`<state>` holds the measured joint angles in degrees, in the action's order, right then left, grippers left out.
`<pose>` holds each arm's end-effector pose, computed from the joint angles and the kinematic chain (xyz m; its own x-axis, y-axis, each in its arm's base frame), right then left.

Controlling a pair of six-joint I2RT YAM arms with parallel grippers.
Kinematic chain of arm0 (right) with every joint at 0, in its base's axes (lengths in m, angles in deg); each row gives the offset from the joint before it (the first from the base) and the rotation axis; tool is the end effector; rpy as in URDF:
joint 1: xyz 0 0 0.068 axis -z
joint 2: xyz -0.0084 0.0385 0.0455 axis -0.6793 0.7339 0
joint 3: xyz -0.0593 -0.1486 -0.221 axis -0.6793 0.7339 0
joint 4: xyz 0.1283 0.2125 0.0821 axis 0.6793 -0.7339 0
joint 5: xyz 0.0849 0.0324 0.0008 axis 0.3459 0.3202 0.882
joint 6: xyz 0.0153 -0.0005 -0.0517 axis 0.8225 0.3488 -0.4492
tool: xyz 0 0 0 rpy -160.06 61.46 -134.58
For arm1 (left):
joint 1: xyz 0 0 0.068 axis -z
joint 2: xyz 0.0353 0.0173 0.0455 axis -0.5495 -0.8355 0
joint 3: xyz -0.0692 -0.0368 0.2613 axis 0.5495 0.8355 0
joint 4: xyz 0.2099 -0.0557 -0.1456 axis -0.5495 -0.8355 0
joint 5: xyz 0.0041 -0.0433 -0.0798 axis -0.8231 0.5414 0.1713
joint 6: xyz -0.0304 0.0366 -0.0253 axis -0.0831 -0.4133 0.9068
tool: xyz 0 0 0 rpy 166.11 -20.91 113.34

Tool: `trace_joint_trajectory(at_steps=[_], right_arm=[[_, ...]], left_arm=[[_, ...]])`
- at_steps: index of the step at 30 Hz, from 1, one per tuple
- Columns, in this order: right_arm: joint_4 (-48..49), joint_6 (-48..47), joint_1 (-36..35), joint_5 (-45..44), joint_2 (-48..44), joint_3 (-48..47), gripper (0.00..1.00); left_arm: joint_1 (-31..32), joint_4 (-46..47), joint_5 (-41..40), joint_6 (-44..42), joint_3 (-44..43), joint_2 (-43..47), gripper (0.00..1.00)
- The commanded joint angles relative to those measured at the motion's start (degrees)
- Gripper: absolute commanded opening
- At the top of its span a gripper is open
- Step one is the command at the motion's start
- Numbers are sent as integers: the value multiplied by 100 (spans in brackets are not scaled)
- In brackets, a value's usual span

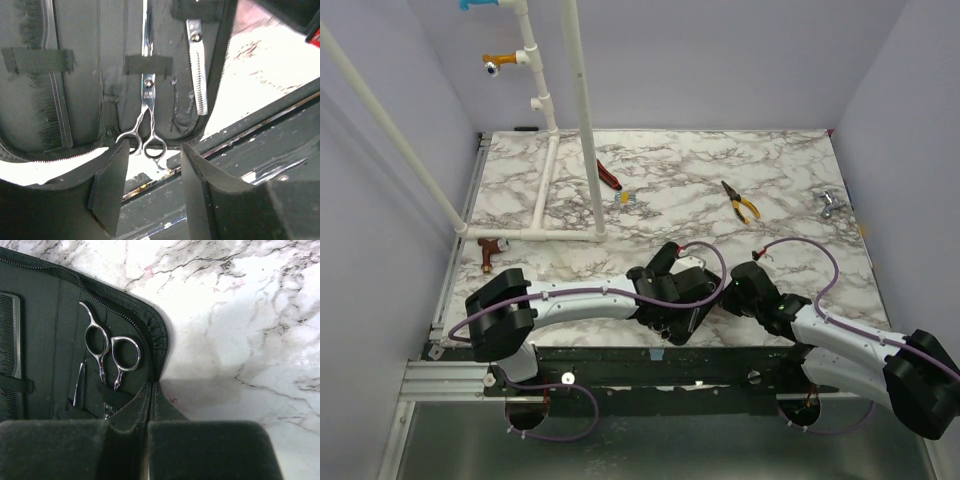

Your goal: Sort the hair-cutting tools

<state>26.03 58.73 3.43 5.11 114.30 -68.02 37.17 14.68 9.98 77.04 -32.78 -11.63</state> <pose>0.1397 0.1047 0.1392 -0.7391 0.4576 -0.4943 0.2135 0.8551 0.4725 0.1170 -0.3065 0.2179 -0.8244 0.3322 -0.4582 0.4407 0.8848 -0.1515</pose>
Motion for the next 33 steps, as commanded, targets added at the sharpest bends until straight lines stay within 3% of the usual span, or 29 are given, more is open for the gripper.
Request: trace_joint_trajectory(at_steps=[1, 10, 25, 33], right_arm=[[-198, -61, -37, 337, 141, 135, 1], [-208, -42, -37, 348, 88, 157, 1], [-185, -24, -37, 385, 140, 177, 1], [-172, -28, -33, 410, 154, 184, 1]], left_arm=[[145, -124, -53, 90, 425, 125, 44], [192, 259, 108, 44, 864, 63, 38], [183, 397, -161, -124, 503, -465, 26], [81, 442, -366, -63, 359, -645, 24]])
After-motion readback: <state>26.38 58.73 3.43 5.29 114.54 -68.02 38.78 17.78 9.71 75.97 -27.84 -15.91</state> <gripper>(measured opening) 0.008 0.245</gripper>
